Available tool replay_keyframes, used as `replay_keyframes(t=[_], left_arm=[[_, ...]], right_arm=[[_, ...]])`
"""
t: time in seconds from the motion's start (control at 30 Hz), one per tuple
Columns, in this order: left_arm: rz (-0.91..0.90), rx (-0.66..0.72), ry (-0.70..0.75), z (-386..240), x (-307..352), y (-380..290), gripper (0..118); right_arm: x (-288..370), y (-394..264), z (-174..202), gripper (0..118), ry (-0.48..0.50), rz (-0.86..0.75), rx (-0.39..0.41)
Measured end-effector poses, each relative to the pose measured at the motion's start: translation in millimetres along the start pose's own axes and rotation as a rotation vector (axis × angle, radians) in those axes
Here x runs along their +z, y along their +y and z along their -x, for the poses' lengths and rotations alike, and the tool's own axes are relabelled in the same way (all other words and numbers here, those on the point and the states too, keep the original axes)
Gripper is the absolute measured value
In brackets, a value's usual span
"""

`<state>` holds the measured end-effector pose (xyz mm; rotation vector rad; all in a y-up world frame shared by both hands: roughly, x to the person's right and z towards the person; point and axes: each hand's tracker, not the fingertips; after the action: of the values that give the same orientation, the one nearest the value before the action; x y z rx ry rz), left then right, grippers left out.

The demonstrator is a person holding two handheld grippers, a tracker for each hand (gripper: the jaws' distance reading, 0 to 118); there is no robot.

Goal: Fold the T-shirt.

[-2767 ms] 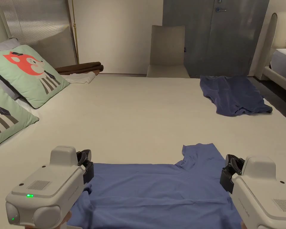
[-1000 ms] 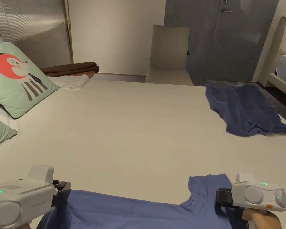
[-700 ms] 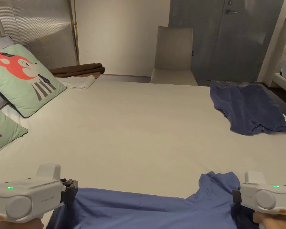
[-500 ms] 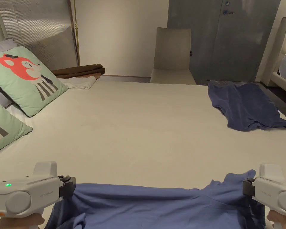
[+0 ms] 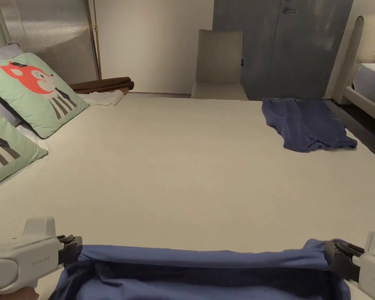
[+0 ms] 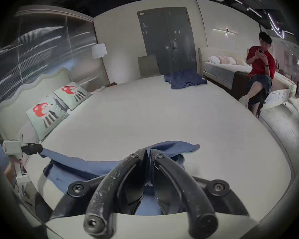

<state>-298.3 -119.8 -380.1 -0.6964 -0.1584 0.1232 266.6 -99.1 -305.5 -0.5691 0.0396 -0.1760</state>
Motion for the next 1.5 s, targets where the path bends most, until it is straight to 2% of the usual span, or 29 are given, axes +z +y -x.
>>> replay_keyframes(t=[0.23, 0.33, 0.5, 0.53, 0.57, 0.6, 0.63, 0.67, 0.7, 0.8, 0.97, 1.0, 1.03, 1.07, 1.1, 1.13, 1.2, 1.3, 1.4, 1.5], left_arm=[[0.07, 0.019, 0.024, 4, -3, -56, 2], [0.134, -0.025, 0.056, 1, -10, -74, 2], [0.116, -0.028, 0.065, 2, -13, -72, 3], [0.11, -0.026, 0.055, 2, -11, -69, 11], [0.092, -0.015, 0.05, 2, -7, -64, 23], [0.067, -0.007, 0.04, -1, -3, -59, 42], [0.024, 0.0, 0.036, -3, 2, -53, 72], [-0.016, 0.007, 0.04, -7, 6, -45, 89], [-0.051, 0.011, 0.035, -12, 10, -38, 95], [-0.196, 0.0, 0.019, -29, 25, -9, 110], [-0.408, -0.055, 0.033, -69, 52, 18, 107], [-0.443, -0.063, 0.002, -72, 54, 18, 102], [-0.472, -0.07, -0.016, -74, 56, 18, 83], [-0.468, -0.064, -0.004, -76, 56, 19, 56], [-0.459, -0.06, 0.015, -81, 56, 19, 21], [-0.458, -0.059, 0.01, -84, 57, 16, 0], [-0.475, -0.018, -0.054, -78, 57, 14, 0], [-0.486, -0.01, -0.03, -77, 54, 11, 0], [-0.471, -0.004, -0.057, -68, 45, 12, 0], [-0.4, 0.144, -0.14, -44, 32, 16, 0]], right_arm=[[-5, -61, -6, 3, -0.086, 0.125, 0.018], [-17, -80, -10, 3, -0.129, 0.177, 0.039], [-15, -80, -5, 4, -0.126, 0.181, 0.049], [-13, -75, -3, 13, -0.125, 0.176, 0.045], [-10, -68, 0, 26, -0.128, 0.167, 0.045], [-5, -62, 2, 46, -0.133, 0.15, 0.052], [-1, -54, 7, 78, -0.137, 0.12, 0.07], [1, -46, 12, 97, -0.132, 0.088, 0.085], [4, -39, 17, 97, -0.12, 0.055, 0.096], [15, -12, 39, 112, -0.094, -0.072, 0.126], [26, 8, 74, 112, -0.087, -0.285, 0.153], [27, 8, 78, 111, -0.084, -0.31, 0.163], [28, 8, 83, 102, -0.087, -0.312, 0.167], [28, 8, 89, 82, -0.117, -0.323, 0.171], [26, 7, 92, 47, -0.15, -0.34, 0.172], [24, 7, 94, 0, -0.144, -0.331, 0.162], [24, 9, 94, 0, -0.108, -0.344, 0.126], [22, 11, 101, 0, -0.143, -0.361, 0.155], [21, 14, 105, 0, -0.126, -0.368, 0.141], [18, 18, 110, 0, -0.126, -0.375, 0.145]])
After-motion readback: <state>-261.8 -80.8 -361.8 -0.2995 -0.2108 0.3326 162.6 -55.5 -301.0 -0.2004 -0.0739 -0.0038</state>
